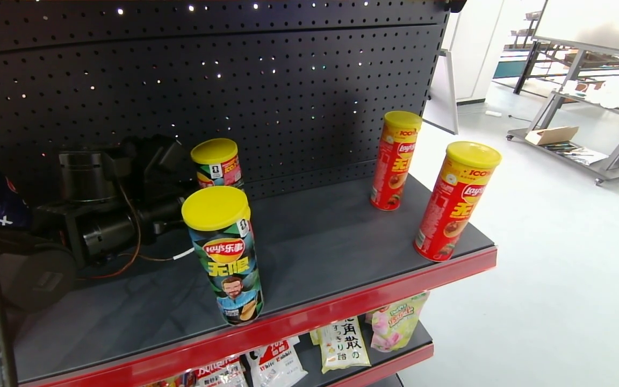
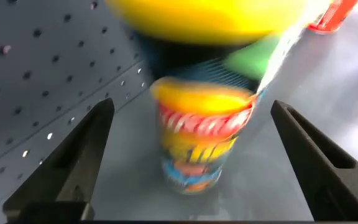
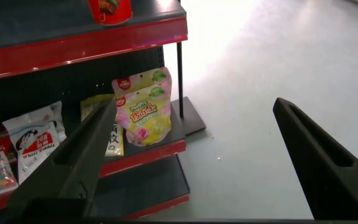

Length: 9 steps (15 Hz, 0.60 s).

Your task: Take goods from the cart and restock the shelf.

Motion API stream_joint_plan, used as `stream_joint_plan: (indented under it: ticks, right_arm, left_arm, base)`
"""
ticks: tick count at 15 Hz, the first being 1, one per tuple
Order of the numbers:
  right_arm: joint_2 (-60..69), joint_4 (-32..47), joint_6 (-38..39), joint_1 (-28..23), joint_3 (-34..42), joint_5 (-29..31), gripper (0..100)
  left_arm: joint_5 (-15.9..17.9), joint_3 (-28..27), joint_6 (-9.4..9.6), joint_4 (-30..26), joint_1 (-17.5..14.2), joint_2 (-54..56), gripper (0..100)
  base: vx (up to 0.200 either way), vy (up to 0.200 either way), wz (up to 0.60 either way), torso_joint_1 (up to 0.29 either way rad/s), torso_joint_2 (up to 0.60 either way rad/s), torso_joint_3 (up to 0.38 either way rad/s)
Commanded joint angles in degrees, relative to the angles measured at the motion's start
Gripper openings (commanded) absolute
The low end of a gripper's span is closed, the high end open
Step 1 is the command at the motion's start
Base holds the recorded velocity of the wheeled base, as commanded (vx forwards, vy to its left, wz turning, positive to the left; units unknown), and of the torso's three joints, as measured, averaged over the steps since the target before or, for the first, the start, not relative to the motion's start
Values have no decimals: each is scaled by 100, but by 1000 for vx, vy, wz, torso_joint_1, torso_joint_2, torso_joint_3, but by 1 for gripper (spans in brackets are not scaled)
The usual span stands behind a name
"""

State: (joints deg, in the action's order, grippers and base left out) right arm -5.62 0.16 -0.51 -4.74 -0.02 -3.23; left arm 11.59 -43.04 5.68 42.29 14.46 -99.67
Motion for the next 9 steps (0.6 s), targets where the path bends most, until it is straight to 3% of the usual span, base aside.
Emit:
stream_joint_plan:
  ticks: [1,6,8,9]
  right_arm:
    - [-9,2,-2,0,2,-2,100]
    - [-1,2,-2,0,2,-2,100]
    - [-9,2,-2,0,2,-2,100]
    - [-9,2,-2,0,2,-2,100]
  left_arm:
    - [1,182,3,-19,-136,246,100]
    - [18,464,-6,-458,-207,782,100]
    - [18,622,-14,-1030,-303,1266,100]
    - [18,622,-14,-1030,-303,1266,100]
  base:
    - [0,0,0,0,0,0]
    - [0,0,0,0,0,0]
    - [0,0,0,0,0,0]
    - [0,0,0,0,0,0]
